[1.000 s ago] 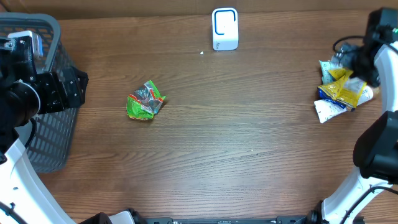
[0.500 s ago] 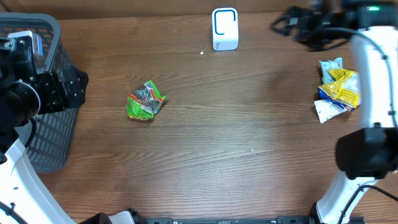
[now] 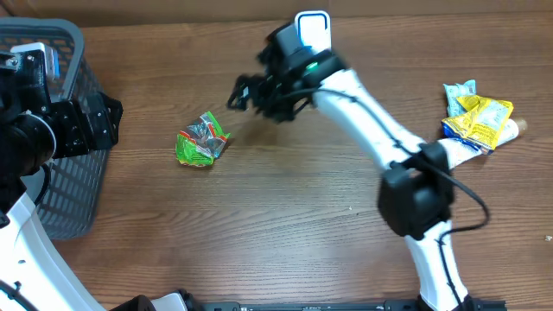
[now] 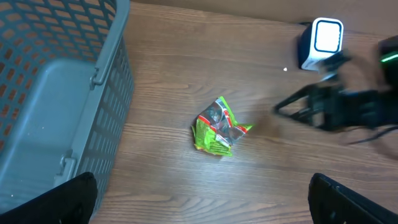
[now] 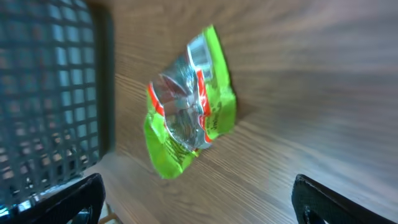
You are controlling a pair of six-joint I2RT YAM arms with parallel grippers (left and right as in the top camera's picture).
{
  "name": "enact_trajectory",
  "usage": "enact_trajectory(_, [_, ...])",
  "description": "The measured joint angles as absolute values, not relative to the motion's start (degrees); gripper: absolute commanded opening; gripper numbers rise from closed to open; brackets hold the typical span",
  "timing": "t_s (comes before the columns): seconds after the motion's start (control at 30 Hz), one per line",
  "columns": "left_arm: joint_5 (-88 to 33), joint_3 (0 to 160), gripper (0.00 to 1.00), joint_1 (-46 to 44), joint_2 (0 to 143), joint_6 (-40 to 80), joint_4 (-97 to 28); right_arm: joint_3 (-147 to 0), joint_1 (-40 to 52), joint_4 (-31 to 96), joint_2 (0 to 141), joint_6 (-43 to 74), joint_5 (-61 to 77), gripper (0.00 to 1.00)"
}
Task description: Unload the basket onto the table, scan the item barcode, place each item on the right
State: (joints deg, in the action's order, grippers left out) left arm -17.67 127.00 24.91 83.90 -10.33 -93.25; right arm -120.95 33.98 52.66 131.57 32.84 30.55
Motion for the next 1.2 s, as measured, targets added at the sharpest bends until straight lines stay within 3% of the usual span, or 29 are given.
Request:
enact_trajectory(0.2, [-17.6,127.0,1.00,24.9,83.9,-10.3,-93.3,-120.2,40.9,46.7,137.2,38.1,28.5,0.89])
enact_trajectory(0.5, [-17.6,127.0,1.00,24.9,83.9,-10.3,-93.3,-120.2,46.0,41.6,141.2,40.2,21.5,0.62])
enact_trajectory(0.6, [-17.6,127.0,1.00,24.9,83.9,-10.3,-93.3,-120.2,46.2,41.6,143.1,40.1,20.5,0.40])
enact_trajectory(0.7, [-17.6,127.0,1.00,24.9,83.9,-10.3,-93.3,-120.2,46.1,42.5,144.1,39.0,20.5,0.08])
enact_trajectory(0.73, [-17.6,127.0,1.00,24.9,83.9,-10.3,-93.3,-120.2,46.1,43.0,144.1,38.8,20.3,0.04])
enact_trajectory(1.0, [-17.6,127.0,1.00,24.9,83.9,-10.3,-93.3,-123.0,41.3,62.4,143.7,24.9,23.2,0.07])
enact_trajectory(1.07, [-17.6,127.0,1.00,24.9,83.9,-10.3,-93.3,-123.5,38.3,69.1,143.5,17.2,23.4,0.16])
enact_trajectory(1.1, [-17.6,127.0,1.00,24.9,83.9,-10.3,-93.3,-123.7,37.0,71.1,143.5,14.3,23.2,0.24])
enact_trajectory(1.13, [-17.6,127.0,1.00,24.9,83.9,-10.3,-93.3,-123.8,35.1,73.6,143.3,10.2,22.5,0.38])
enact_trajectory(1.2, [-17.7,127.0,1.00,24.9,83.9,-10.3,-93.3,-123.8,32.0,76.9,143.1,3.6,21.6,0.48])
